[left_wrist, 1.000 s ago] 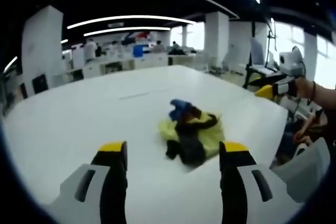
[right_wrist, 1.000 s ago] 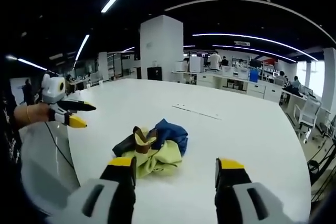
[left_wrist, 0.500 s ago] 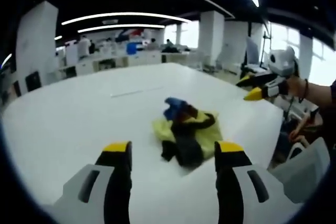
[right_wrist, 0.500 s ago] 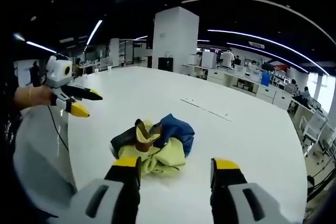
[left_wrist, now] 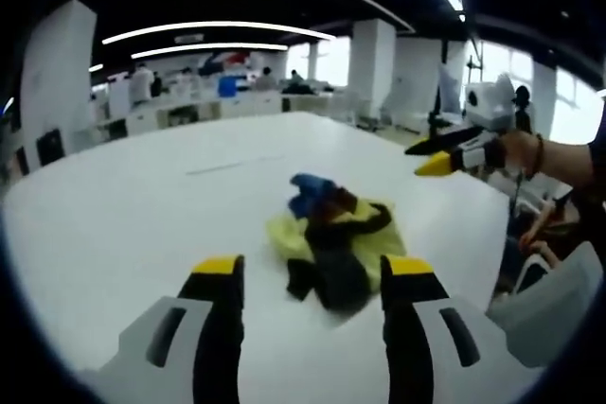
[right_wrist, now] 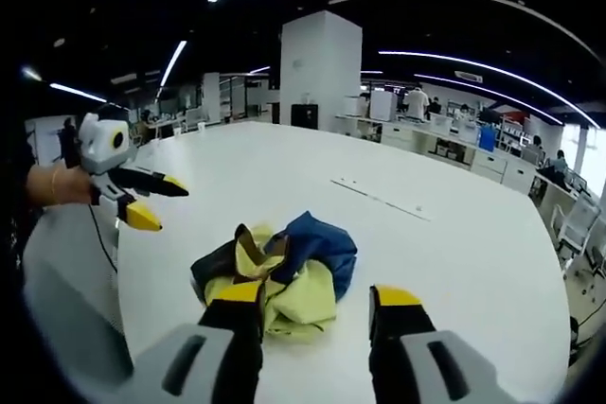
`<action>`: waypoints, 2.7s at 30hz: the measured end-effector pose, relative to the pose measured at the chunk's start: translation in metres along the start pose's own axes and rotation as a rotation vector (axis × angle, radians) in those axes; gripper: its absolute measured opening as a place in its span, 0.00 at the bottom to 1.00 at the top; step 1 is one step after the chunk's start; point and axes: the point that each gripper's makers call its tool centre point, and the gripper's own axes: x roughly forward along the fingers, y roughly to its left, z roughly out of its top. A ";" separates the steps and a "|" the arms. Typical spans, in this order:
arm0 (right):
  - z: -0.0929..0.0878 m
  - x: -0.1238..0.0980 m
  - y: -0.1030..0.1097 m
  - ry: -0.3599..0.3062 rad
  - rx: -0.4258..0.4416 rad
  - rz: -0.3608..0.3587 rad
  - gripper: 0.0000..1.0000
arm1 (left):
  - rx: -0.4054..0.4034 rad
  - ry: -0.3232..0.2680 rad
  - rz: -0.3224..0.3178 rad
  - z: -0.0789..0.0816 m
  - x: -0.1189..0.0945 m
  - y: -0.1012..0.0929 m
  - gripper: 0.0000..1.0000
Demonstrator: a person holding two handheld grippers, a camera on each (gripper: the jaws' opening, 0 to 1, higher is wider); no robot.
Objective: Fold the garment on the visible template until the final outline fits inside the template.
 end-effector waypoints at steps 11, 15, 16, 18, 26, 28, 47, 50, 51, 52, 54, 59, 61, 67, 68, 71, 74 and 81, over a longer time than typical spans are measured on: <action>0.003 0.033 0.000 0.006 0.018 0.051 0.37 | -0.037 0.033 -0.049 -0.012 0.018 -0.003 0.49; 0.001 0.045 -0.002 0.014 0.018 0.062 0.36 | -0.051 0.047 -0.065 -0.020 0.024 -0.006 0.44; 0.000 0.047 -0.003 0.015 0.020 0.063 0.35 | -0.055 0.052 -0.069 -0.022 0.025 -0.007 0.42; -0.001 0.053 -0.004 0.015 0.021 0.064 0.35 | -0.069 0.063 -0.079 -0.028 0.028 -0.010 0.40; 0.002 0.076 -0.003 0.004 0.012 0.103 0.29 | -0.080 0.111 -0.113 -0.043 0.040 -0.018 0.35; 0.003 0.081 -0.002 0.001 0.010 0.118 0.27 | -0.093 0.118 -0.120 -0.046 0.042 -0.019 0.32; 0.001 0.117 0.004 0.011 0.032 0.209 0.13 | -0.138 0.146 -0.154 -0.062 0.051 -0.024 0.12; 0.001 0.120 0.007 0.015 0.037 0.215 0.11 | -0.146 0.147 -0.156 -0.064 0.052 -0.025 0.10; 0.002 0.120 0.009 0.012 0.040 0.217 0.10 | -0.149 0.146 -0.158 -0.064 0.052 -0.026 0.08; 0.002 0.120 0.010 0.011 0.040 0.217 0.08 | -0.155 0.146 -0.163 -0.064 0.052 -0.027 0.07; 0.002 0.119 0.011 0.009 0.039 0.222 0.05 | -0.154 0.154 -0.165 -0.066 0.053 -0.027 0.05; 0.005 0.116 0.013 0.004 0.012 0.229 0.00 | -0.159 0.162 -0.161 -0.068 0.052 -0.026 0.00; 0.006 0.113 0.013 0.003 -0.013 0.227 0.00 | -0.156 0.170 -0.166 -0.069 0.052 -0.026 0.00; 0.008 0.100 0.009 0.012 -0.057 0.215 0.00 | -0.153 0.177 -0.165 -0.068 0.048 -0.027 0.00; 0.008 0.099 0.008 0.012 -0.060 0.213 0.00 | -0.148 0.174 -0.164 -0.067 0.047 -0.027 0.00; 0.011 0.092 0.006 0.010 -0.065 0.203 0.00 | -0.133 0.165 -0.179 -0.061 0.042 -0.030 0.00; 0.011 0.085 0.004 0.016 -0.076 0.196 0.00 | -0.122 0.166 -0.181 -0.059 0.039 -0.031 0.00; 0.015 0.071 -0.004 0.015 -0.104 0.164 0.00 | -0.095 0.133 -0.142 -0.045 0.031 -0.024 0.00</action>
